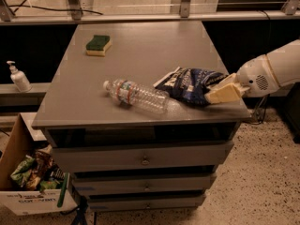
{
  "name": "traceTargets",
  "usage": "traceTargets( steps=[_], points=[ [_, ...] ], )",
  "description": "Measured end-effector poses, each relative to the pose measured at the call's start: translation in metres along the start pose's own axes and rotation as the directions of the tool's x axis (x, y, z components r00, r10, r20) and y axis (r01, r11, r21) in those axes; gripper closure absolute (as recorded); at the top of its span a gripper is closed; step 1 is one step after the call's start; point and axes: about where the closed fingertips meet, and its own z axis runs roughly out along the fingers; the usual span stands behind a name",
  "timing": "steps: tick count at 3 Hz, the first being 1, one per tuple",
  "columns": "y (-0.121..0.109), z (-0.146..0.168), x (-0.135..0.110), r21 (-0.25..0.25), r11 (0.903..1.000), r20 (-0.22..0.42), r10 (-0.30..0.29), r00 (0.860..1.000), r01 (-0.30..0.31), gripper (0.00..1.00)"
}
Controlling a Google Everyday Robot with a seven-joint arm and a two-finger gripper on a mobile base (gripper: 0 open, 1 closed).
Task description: Move blue chip bag near water bottle
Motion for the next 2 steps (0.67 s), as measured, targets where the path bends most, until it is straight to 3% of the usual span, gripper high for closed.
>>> traceTargets(
  steps=[1,2],
  points=[
    [0.0058,0.0029,0.0004,-0.017,0.9998,-0.009,-0.007,1.0,0.007,1.0],
    [0.0072,0.0024,0.0032,-0.016,0.9998,-0.023,-0.006,1.0,0.006,0.82]
  ],
)
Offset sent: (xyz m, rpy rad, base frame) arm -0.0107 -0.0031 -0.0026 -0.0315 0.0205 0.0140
